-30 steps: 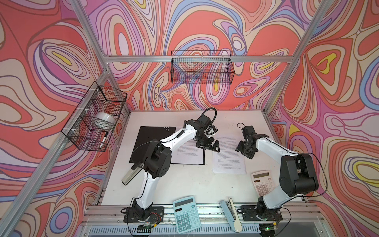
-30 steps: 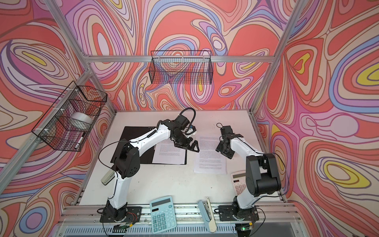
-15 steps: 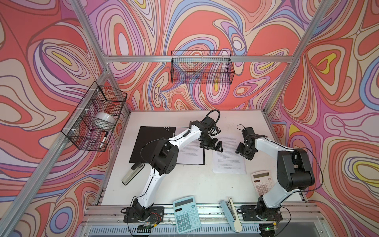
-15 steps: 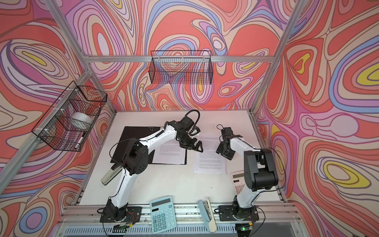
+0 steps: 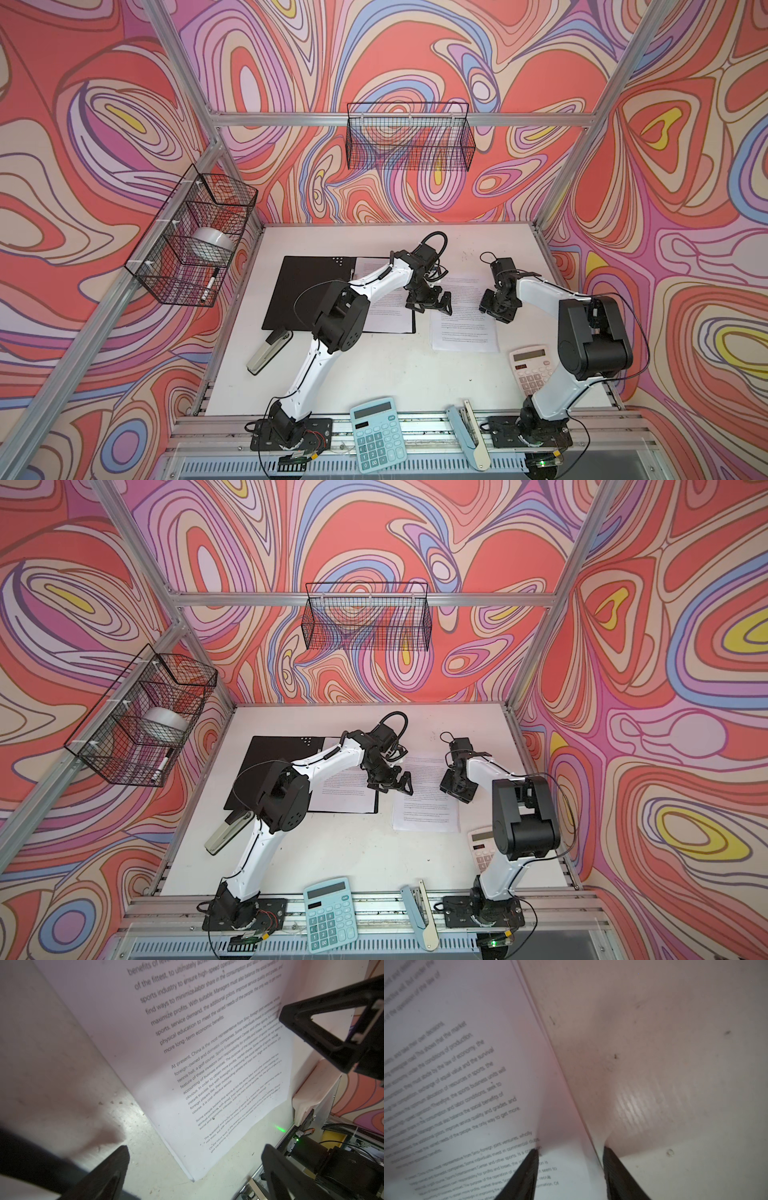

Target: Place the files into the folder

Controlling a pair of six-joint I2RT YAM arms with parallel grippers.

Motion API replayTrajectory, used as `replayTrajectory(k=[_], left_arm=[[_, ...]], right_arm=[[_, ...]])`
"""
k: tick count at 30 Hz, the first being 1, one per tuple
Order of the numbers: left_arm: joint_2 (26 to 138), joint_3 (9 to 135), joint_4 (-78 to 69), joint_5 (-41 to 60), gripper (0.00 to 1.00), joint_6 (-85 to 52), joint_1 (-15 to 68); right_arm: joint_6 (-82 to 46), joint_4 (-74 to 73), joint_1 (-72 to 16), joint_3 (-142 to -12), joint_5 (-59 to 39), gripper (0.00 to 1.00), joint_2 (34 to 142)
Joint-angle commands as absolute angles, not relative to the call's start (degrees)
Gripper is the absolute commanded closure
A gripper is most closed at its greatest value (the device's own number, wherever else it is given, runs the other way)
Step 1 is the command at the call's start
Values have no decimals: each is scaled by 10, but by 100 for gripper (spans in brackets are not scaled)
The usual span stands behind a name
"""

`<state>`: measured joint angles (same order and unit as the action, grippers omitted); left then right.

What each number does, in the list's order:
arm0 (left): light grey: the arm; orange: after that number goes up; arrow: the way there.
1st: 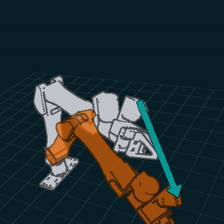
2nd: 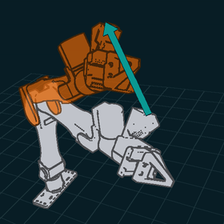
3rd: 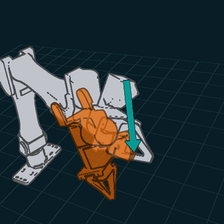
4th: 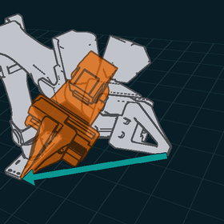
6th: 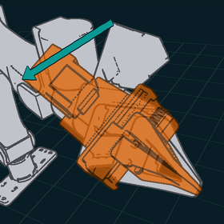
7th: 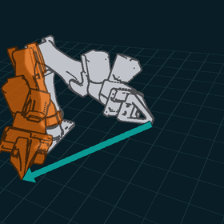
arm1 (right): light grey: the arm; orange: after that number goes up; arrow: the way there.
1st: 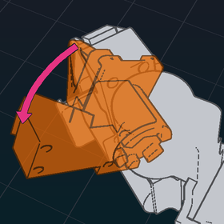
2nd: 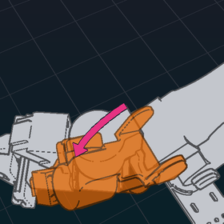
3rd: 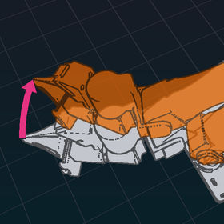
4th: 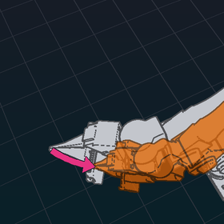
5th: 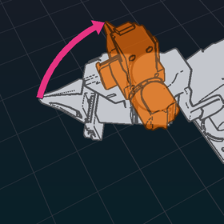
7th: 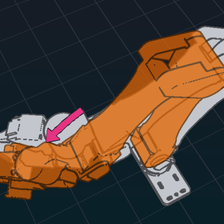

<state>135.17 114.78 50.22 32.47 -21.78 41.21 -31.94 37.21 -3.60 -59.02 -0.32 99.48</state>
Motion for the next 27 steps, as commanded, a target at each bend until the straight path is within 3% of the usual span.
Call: replayTrajectory(k=[1, 5, 17, 22, 27], left_arm=[[1376, 1162, 531, 343, 0, -229, 416], [1381, 1163, 533, 340, 0, -229, 418], [1393, 1196, 550, 333, 0, -218, 419], [1369, 1194, 550, 301, 0, -201, 418], [1366, 1209, 554, 258, 0, -201, 419]], right_arm=[[-312, 359, -31, -592, -27, 54, 1010], [-310, 354, -26, -591, -31, 69, 1008], [-296, 365, -21, -596, -16, 100, 973], [-297, 361, -17, -594, -13, 98, 958], [-296, 332, -4, -595, -25, 74, 946]])
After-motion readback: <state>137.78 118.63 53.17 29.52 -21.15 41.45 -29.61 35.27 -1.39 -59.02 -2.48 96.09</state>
